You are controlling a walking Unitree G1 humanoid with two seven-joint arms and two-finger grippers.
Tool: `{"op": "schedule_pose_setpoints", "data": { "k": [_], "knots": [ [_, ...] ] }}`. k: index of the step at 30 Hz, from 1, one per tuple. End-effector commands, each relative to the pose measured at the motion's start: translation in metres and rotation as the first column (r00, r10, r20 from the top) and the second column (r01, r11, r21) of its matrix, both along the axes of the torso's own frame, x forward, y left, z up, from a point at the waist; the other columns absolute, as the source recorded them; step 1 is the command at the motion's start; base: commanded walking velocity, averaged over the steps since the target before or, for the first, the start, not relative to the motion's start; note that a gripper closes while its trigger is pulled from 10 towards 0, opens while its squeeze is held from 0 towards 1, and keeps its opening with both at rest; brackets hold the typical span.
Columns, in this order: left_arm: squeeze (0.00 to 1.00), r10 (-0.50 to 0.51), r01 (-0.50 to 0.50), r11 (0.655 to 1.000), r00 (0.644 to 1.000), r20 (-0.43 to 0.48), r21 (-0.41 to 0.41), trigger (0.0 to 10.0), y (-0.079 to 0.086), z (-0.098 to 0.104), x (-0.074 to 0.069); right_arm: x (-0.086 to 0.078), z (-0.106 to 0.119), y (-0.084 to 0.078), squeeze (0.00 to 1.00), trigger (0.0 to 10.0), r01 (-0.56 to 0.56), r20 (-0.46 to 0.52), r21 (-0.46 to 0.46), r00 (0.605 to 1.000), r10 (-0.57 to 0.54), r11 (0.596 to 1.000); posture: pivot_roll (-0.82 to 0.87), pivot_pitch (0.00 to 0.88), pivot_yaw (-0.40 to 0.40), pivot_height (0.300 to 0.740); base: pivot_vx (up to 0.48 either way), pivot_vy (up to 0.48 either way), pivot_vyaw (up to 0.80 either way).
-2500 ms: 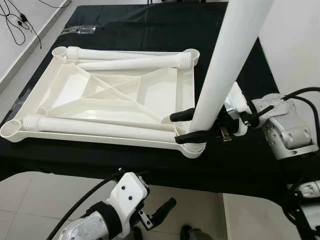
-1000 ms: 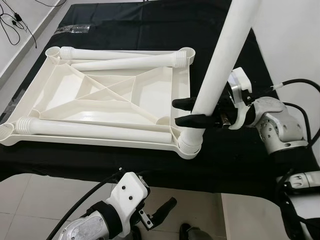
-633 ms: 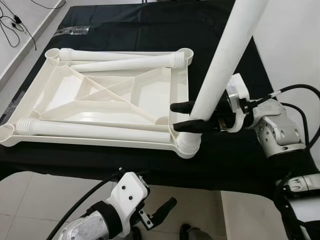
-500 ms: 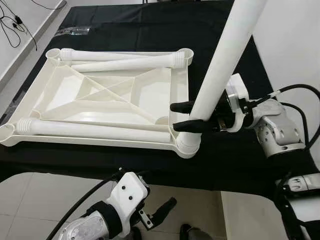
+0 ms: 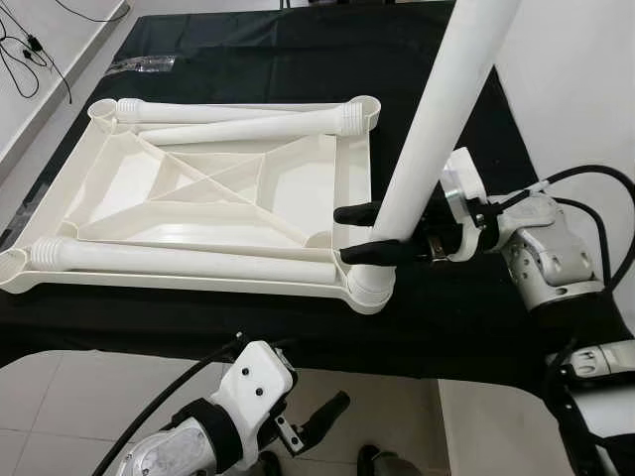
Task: Building children table
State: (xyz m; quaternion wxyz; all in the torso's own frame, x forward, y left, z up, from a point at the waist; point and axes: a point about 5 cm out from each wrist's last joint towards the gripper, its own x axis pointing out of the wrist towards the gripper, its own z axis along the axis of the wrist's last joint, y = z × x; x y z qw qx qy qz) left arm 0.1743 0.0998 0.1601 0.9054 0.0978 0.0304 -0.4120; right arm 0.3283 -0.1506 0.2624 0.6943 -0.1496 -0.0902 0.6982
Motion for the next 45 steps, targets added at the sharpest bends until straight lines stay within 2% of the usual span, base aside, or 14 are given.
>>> {"op": "schedule_pose_setpoints", "data": {
  "k": [1, 10, 12, 15, 17, 18, 19, 21, 23, 30, 35, 39, 45],
  "knots": [
    [0.00, -0.006, 0.006, 1.000, 1.000, -0.026, 0.006, 10.0, 0.000, -0.006, -0.002, 0.000, -0.045, -0.005, 0.00, 10.0, 0.058, -0.026, -0.299, 0.997, -0.069, 0.952, 0.07, 0.290, 0.019, 0.740, 0.000, 0.000, 0.00],
    [0.00, -0.009, 0.009, 1.000, 1.000, -0.028, 0.005, 10.0, 0.000, -0.006, -0.003, 0.001, -0.041, -0.005, 0.00, 10.0, 0.044, -0.066, -0.254, 0.996, -0.063, 0.966, 0.07, 0.284, 0.019, 0.740, 0.000, 0.000, 0.00],
    [0.00, -0.010, 0.010, 1.000, 1.000, -0.028, 0.005, 10.0, -0.001, -0.006, -0.003, 0.003, -0.036, -0.005, 0.00, 10.0, 0.050, -0.105, -0.200, 0.992, -0.073, 0.978, 0.07, 0.284, 0.018, 0.740, 0.000, 0.000, 0.00],
    [0.00, -0.010, 0.010, 1.000, 1.000, -0.028, 0.005, 10.0, -0.001, -0.006, -0.003, 0.004, -0.033, -0.004, 0.00, 10.0, 0.056, -0.127, -0.166, 0.989, -0.077, 0.985, 0.07, 0.283, 0.017, 0.740, 0.000, 0.000, 0.00],
    [0.00, -0.009, 0.010, 1.000, 1.000, -0.027, 0.004, 10.0, -0.001, -0.006, -0.003, 0.009, -0.019, -0.003, 0.00, 10.0, 0.067, -0.213, -0.042, 0.974, -0.074, 0.997, 0.07, 0.285, 0.018, 0.740, 0.000, 0.000, 0.00],
    [0.00, -0.009, 0.010, 1.000, 1.000, -0.027, 0.004, 10.0, -0.001, -0.006, -0.003, 0.009, -0.019, -0.003, 0.00, 10.0, 0.067, -0.213, -0.042, 0.974, -0.074, 0.997, 0.07, 0.285, 0.018, 0.740, 0.000, 0.000, 0.00],
    [0.00, -0.009, 0.010, 1.000, 1.000, -0.027, 0.003, 10.0, -0.001, -0.006, -0.003, 0.010, -0.015, -0.003, 0.00, 10.0, 0.067, -0.239, -0.002, 0.969, -0.065, 0.998, 0.07, 0.286, 0.018, 0.740, 0.000, 0.000, 0.00],
    [0.00, -0.009, 0.010, 1.000, 1.000, -0.027, 0.003, 10.0, -0.001, -0.006, -0.003, 0.010, -0.015, -0.003, 0.00, 10.0, 0.067, -0.239, -0.002, 0.969, -0.065, 0.998, 0.07, 0.286, 0.018, 0.740, 0.000, 0.000, 0.00],
    [0.00, -0.008, 0.008, 1.000, 1.000, -0.027, 0.002, 10.0, -0.001, -0.006, -0.002, 0.012, -0.007, -0.004, 0.00, 10.0, 0.072, -0.275, 0.071, 0.960, -0.050, 0.995, 0.07, 0.288, 0.017, 0.740, 0.000, 0.000, 0.00],
    [0.00, -0.007, 0.007, 1.000, 1.000, -0.027, 0.002, 10.0, -0.001, -0.006, -0.002, 0.012, 0.002, -0.004, 0.00, 10.0, 0.074, -0.301, 0.156, 0.953, -0.024, 0.985, 0.07, 0.293, 0.020, 0.740, 0.000, 0.000, 0.00],
    [0.00, -0.006, 0.006, 1.000, 1.000, -0.026, 0.002, 10.0, 0.000, -0.006, -0.002, 0.007, 0.006, -0.007, 0.00, 10.0, 0.037, -0.259, 0.165, 0.966, 0.007, 0.986, 0.07, 0.294, 0.017, 0.740, 0.000, 0.000, 0.00],
    [0.00, -0.004, 0.004, 1.000, 1.000, -0.026, 0.002, 10.0, 0.000, -0.005, -0.001, -0.003, 0.000, -0.009, 0.00, 10.0, -0.015, -0.173, 0.070, 0.985, 0.027, 0.997, 0.07, 0.294, 0.016, 0.740, 0.000, 0.000, 0.00],
    [0.00, -0.004, 0.004, 1.000, 1.000, -0.026, 0.003, 10.0, 0.001, -0.005, -0.001, -0.013, 0.001, -0.004, 0.00, 10.0, -0.046, -0.105, 0.024, 0.993, 0.048, 0.999, 0.07, 0.295, 0.018, 0.740, 0.000, 0.000, 0.00]
  ]
}}
